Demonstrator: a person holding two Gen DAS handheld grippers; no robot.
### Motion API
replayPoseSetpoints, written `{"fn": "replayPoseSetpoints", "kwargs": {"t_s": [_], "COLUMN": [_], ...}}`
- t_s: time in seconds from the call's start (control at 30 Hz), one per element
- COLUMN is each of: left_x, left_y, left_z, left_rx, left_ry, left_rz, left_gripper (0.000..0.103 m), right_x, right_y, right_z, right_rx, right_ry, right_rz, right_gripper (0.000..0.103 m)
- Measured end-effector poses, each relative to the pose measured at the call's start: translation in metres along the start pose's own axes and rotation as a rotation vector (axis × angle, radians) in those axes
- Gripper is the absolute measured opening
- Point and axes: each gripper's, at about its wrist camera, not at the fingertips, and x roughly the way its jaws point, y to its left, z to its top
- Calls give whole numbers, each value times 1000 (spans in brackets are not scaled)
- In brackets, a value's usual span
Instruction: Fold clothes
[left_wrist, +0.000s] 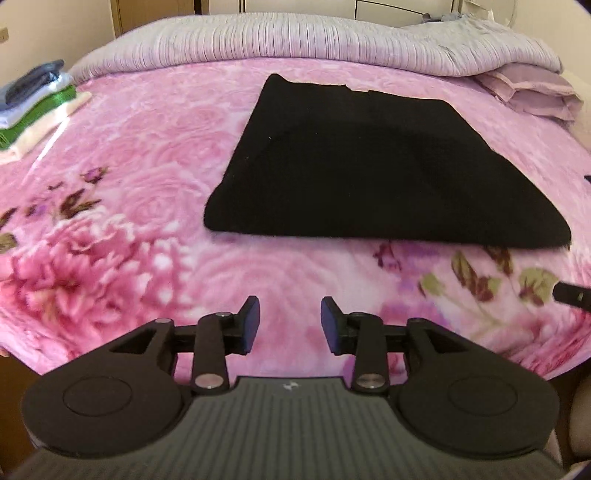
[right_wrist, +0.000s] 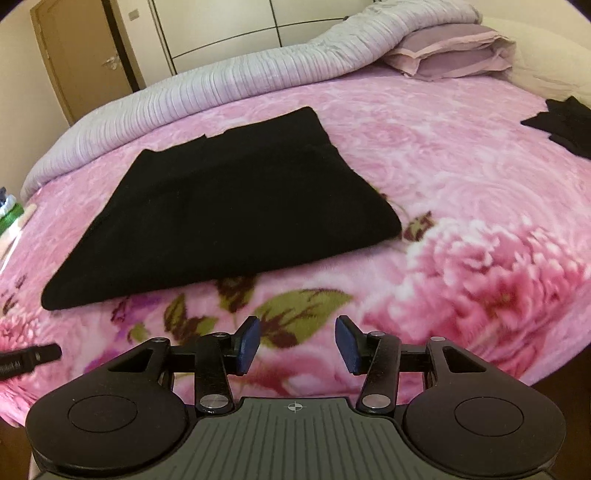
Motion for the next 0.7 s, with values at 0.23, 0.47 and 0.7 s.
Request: {"fn": "replayPoseSetpoints", "kwargs": {"t_s": [0.23,0.47,0.7], "left_x": [-26,-43,-45], "left_y": [0,-1,-2], "left_z": [-9,-16,-21], "left_rx": [10,15,-6], "left_ry": [-35,-59,-65], "left_rz": [-9,-32,-77], "left_gripper": [38,41,42], "right_x": [-15,-28,-34], "right_y": [4,11,11], "right_z": [-11,-21,-23], "right_rx": [1,-14,-21], "right_ry": [16,17,14], "right_rz": [-16,-16,-36], "right_gripper": [51,51,52]}}
